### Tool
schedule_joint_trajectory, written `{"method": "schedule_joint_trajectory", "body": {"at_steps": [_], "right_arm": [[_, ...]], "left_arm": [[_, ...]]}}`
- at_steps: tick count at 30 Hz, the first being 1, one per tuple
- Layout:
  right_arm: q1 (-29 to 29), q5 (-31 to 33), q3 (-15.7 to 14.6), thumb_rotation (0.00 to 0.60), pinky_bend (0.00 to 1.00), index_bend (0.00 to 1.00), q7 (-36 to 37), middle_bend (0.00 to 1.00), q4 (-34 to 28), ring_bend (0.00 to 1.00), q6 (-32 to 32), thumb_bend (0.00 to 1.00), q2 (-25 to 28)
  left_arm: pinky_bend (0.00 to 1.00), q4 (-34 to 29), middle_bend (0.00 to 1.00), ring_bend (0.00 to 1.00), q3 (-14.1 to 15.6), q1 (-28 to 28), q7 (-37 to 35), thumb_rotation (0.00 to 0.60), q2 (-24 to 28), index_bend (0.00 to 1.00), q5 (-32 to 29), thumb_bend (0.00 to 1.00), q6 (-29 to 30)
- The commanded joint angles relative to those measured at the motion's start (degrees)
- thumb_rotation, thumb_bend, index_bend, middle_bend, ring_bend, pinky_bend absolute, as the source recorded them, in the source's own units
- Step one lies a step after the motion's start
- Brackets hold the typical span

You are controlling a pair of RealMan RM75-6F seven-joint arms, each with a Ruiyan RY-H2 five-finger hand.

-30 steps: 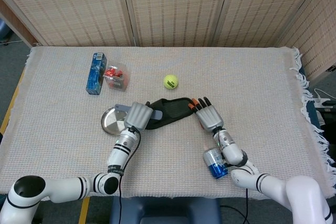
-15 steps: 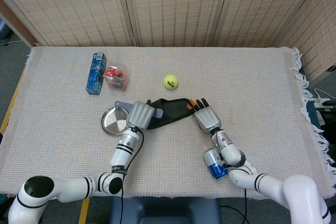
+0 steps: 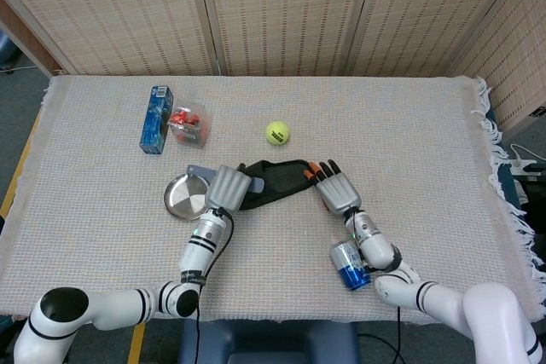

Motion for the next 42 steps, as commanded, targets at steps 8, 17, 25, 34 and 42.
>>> {"method": "schedule_joint_trajectory", "body": {"at_steps": [8, 17, 25, 34, 42], "right_arm": [[0.0, 0.7, -0.2, 0.6, 0.0, 0.14, -0.6, 0.0, -1.2, 0.0, 0.3, 0.86, 0.3], [0.3, 1.1, -0.2, 0.6, 0.0, 0.14, -0.7, 0.0, -1.4, 0.0, 0.4, 0.86, 0.6], [0.2, 1.3, -0.3, 0.6, 0.0, 0.13, -0.4, 0.0, -2.1, 0.0, 0.7, 0.86, 1.2], [-2.0, -1.8, 1.3, 0.6, 0.0, 0.0, 6.9, 0.0, -12.1, 0.0, 6.3, 0.47, 8.1], [-5.9, -5.0, 2.9, 0.6, 0.0, 0.0, 10.9, 0.0, -25.8, 0.0, 13.8, 0.34, 19.4]], "left_arm": [[0.94, 4.2, 0.56, 0.68, 0.9, -1.0, -0.1, 0.6, -3.1, 0.48, 3.7, 0.42, 0.4], [0.94, 8.0, 0.57, 0.68, 0.5, 0.5, -0.2, 0.6, -2.3, 0.49, 2.9, 0.42, -0.3], [0.94, 6.2, 0.57, 0.68, 0.1, 1.6, 0.6, 0.6, -1.2, 0.49, 2.5, 0.42, 0.4], [0.94, -5.1, 0.57, 0.68, 2.4, 4.4, -0.4, 0.6, 3.6, 0.49, 5.1, 0.42, 2.0], [0.94, -6.0, 0.57, 0.68, 5.4, 8.0, -0.4, 0.6, 6.6, 0.49, 5.0, 0.42, 3.3]]}}
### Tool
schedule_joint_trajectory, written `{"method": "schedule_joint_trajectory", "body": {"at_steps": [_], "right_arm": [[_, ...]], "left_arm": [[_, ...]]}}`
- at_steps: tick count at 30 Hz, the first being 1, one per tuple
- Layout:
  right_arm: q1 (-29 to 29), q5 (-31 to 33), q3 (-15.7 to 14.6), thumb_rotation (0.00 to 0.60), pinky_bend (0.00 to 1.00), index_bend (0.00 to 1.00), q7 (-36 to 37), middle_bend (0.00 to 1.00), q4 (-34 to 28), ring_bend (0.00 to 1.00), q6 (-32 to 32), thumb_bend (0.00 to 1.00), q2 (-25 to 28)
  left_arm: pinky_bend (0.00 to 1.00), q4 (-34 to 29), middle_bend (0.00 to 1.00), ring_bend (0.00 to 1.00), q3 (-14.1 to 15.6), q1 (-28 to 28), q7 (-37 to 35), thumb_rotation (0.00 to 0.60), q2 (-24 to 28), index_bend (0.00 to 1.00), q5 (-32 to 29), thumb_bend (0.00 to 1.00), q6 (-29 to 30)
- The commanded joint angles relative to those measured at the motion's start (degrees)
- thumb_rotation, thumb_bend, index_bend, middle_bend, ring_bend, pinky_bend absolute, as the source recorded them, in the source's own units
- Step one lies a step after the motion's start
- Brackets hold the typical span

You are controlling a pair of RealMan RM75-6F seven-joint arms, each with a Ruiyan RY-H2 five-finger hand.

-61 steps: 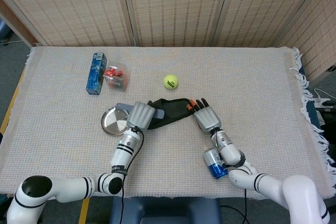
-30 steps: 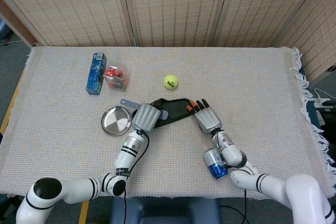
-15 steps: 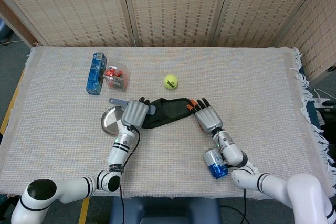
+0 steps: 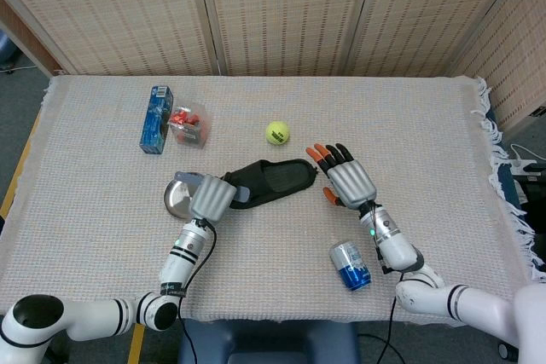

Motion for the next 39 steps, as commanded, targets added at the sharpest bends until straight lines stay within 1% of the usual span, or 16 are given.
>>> {"method": "schedule_joint_trajectory", "body": {"at_steps": [1, 6, 12, 16, 17, 21, 23, 25, 28, 33, 39], "right_arm": [[-2.7, -2.4, 0.5, 0.6, 0.0, 0.0, 1.5, 0.0, -7.0, 0.0, 4.3, 0.33, 6.2], [-4.2, -3.1, -0.7, 0.6, 0.0, 0.0, 0.1, 0.0, -10.8, 0.0, 5.7, 0.32, 9.5], [-4.3, -1.7, -1.0, 0.6, 0.0, 0.0, -0.9, 0.0, -12.2, 0.0, 5.0, 0.32, 10.5], [-4.3, -1.6, -0.9, 0.6, 0.0, 0.0, -1.2, 0.0, -12.5, 0.0, 5.0, 0.32, 10.7], [-4.2, -1.6, -0.9, 0.6, 0.0, 0.0, -1.4, 0.0, -12.5, 0.0, 5.1, 0.32, 10.7], [-3.9, -0.3, -0.9, 0.6, 0.0, 0.0, -2.2, 0.0, -12.3, 0.0, 4.4, 0.32, 10.3], [-3.9, -0.2, -1.0, 0.6, 0.0, 0.0, -2.6, 0.0, -12.1, 0.0, 4.4, 0.32, 10.2], [-4.0, 0.2, -1.0, 0.6, 0.0, 0.0, -2.4, 0.0, -12.1, 0.0, 4.5, 0.32, 10.1], [-3.9, 0.3, -0.9, 0.6, 0.0, 0.0, -2.4, 0.0, -12.3, 0.0, 4.6, 0.32, 10.3], [-4.1, 0.3, -0.9, 0.6, 0.0, 0.0, -2.6, 0.0, -12.8, 0.0, 5.1, 0.32, 10.9], [-4.6, 0.2, -0.8, 0.6, 0.0, 0.0, -2.3, 0.0, -13.6, 0.0, 6.2, 0.32, 11.5]], "left_arm": [[0.94, 0.9, 0.57, 0.68, 1.0, 1.6, 0.2, 0.6, 1.1, 0.49, -0.8, 0.42, 0.4], [0.94, 2.8, 0.56, 0.68, 0.8, 3.5, -0.5, 0.6, 2.2, 0.48, -4.2, 0.42, -0.8], [0.94, 6.1, 0.55, 0.68, 1.6, 4.2, 1.1, 0.6, 2.0, 0.46, -6.6, 0.42, -2.6], [0.94, 6.3, 0.54, 0.68, 1.7, 4.4, 1.4, 0.6, 1.9, 0.44, -6.8, 0.42, -2.7], [0.94, 6.2, 0.51, 0.68, 1.7, 4.4, 1.4, 0.6, 1.9, 0.41, -6.8, 0.42, -2.8], [0.94, 4.3, 0.35, 0.67, 1.0, 4.1, 1.3, 0.6, 2.7, 0.23, -7.5, 0.42, -3.8], [0.94, 3.8, 0.3, 0.67, 1.1, 4.1, 1.6, 0.6, 3.0, 0.17, -7.6, 0.42, -4.1], [0.94, 3.5, 0.25, 0.66, 1.2, 4.1, 2.0, 0.6, 3.1, 0.13, -8.1, 0.42, -4.3], [0.93, 3.4, 0.21, 0.65, 1.1, 3.9, 3.0, 0.6, 3.4, 0.11, -9.1, 0.42, -4.6], [0.93, 1.7, 0.18, 0.65, 0.8, 3.8, 3.0, 0.6, 4.3, 0.09, -9.3, 0.42, -4.3], [0.93, -3.9, 0.15, 0.65, 1.4, 4.2, 2.9, 0.6, 6.7, 0.07, -8.8, 0.42, -3.4]]}}
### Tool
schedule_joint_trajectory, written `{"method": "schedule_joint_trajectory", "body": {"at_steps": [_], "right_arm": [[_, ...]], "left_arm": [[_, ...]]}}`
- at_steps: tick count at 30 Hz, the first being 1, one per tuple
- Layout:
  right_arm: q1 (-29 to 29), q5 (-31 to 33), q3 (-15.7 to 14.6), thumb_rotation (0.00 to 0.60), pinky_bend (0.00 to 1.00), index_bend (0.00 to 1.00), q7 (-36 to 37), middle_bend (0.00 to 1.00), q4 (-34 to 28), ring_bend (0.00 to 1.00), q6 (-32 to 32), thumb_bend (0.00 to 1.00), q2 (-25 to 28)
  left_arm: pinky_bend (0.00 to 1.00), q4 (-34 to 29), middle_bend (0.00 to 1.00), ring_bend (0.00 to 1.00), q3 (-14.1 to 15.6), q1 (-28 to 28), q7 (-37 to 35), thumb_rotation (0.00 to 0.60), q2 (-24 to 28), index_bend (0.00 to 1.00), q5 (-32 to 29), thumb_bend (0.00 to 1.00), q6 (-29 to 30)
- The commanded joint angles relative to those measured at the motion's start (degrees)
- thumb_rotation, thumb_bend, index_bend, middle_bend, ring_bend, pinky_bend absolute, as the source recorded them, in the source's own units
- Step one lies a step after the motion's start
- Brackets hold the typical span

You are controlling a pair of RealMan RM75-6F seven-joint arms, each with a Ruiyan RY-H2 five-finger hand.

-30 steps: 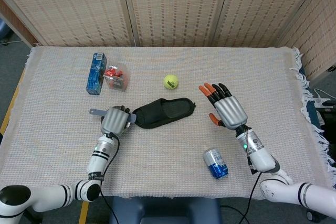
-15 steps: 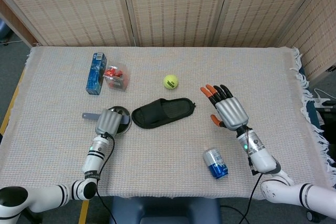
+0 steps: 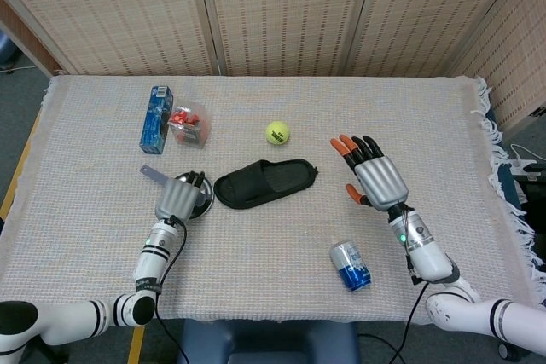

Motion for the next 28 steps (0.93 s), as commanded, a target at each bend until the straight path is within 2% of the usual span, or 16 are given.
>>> {"method": "schedule_joint_trajectory", "body": {"at_steps": [1, 6, 8, 10, 12, 13, 15, 16, 19, 22, 24, 28], "right_arm": [[-0.3, -0.4, -0.1, 0.6, 0.0, 0.0, 0.0, 0.0, -0.5, 0.0, 0.6, 0.32, 0.4], [-1.9, -1.5, -0.8, 0.6, 0.0, 0.0, -0.2, 0.0, -2.2, 0.0, 2.9, 0.32, 2.2], [-3.9, -2.2, -2.0, 0.6, 0.0, 0.0, -0.1, 0.0, -4.6, 0.0, 4.7, 0.31, 4.2], [-7.3, -4.1, -4.8, 0.6, 0.0, 0.0, 0.3, 0.0, -8.1, 0.0, 7.3, 0.29, 7.2], [-11.0, -6.2, -8.4, 0.6, 0.0, 0.0, 0.7, 0.0, -11.1, 0.0, 9.9, 0.26, 10.3], [-13.6, -7.8, -11.1, 0.6, 0.0, 0.0, 1.2, 0.0, -12.9, 0.0, 11.4, 0.26, 12.7], [-17.5, -10.7, -14.8, 0.6, 0.0, 0.0, 3.5, 0.0, -14.2, 0.0, 14.1, 0.25, 15.6], [-20.0, -12.5, -16.6, 0.6, 0.0, 0.0, 5.1, 0.0, -13.6, 0.0, 16.7, 0.25, 16.5], [-26.2, -14.9, -19.0, 0.6, 0.0, 0.0, 6.9, 0.0, -9.4, 0.0, 23.7, 0.21, 15.2], [-29.0, -16.1, -19.9, 0.6, 0.0, 0.0, 5.5, 0.0, -7.9, 0.0, 26.3, 0.18, 14.0], [-29.6, -17.4, -19.5, 0.6, 0.0, 0.0, 4.8, 0.0, -7.6, 0.0, 27.6, 0.18, 13.2], [-30.2, -17.8, -19.5, 0.6, 0.0, 0.0, 3.7, 0.0, -8.3, 0.0, 26.4, 0.18, 12.3]], "left_arm": [[0.93, -4.4, 0.14, 0.65, 0.5, 0.4, 0.0, 0.6, 2.0, 0.07, 0.5, 0.42, 0.9], [0.92, -13.3, 0.11, 0.64, 2.0, 2.1, -1.1, 0.6, 6.6, 0.04, 3.5, 0.42, 4.2], [0.9, -18.2, 0.09, 0.6, 2.9, 4.1, -4.3, 0.6, 9.8, 0.02, 6.5, 0.42, 6.3], [0.81, -23.0, 0.06, 0.48, 5.2, 7.4, -11.0, 0.6, 14.1, 0.01, 11.4, 0.42, 8.0], [0.6, -25.8, 0.04, 0.25, 8.3, 11.1, -19.4, 0.6, 18.4, 0.0, 17.1, 0.42, 9.6], [0.53, -26.4, 0.04, 0.18, 11.0, 14.1, -25.9, 0.6, 21.1, 0.0, 21.4, 0.42, 11.2], [0.33, -25.3, 0.03, 0.04, 15.7, 18.9, -34.8, 0.6, 24.3, 0.0, 27.2, 0.42, 14.2], [0.29, -23.8, 0.02, 0.01, 18.5, 22.2, -40.1, 0.6, 25.8, 0.0, 30.6, 0.42, 16.9], [0.16, -18.2, 0.0, 0.0, 22.5, 30.3, -51.1, 0.6, 26.4, 0.0, 36.4, 0.4, 25.5], [0.13, -11.7, 0.0, 0.0, 22.4, 35.9, -56.9, 0.6, 24.8, 0.0, 39.3, 0.38, 33.2], [0.13, -10.0, 0.0, 0.0, 21.8, 37.0, -56.1, 0.6, 25.0, 0.0, 40.1, 0.38, 34.4], [0.15, -10.2, 0.0, 0.0, 20.7, 38.3, -58.1, 0.6, 25.8, 0.0, 42.0, 0.37, 35.5]]}}
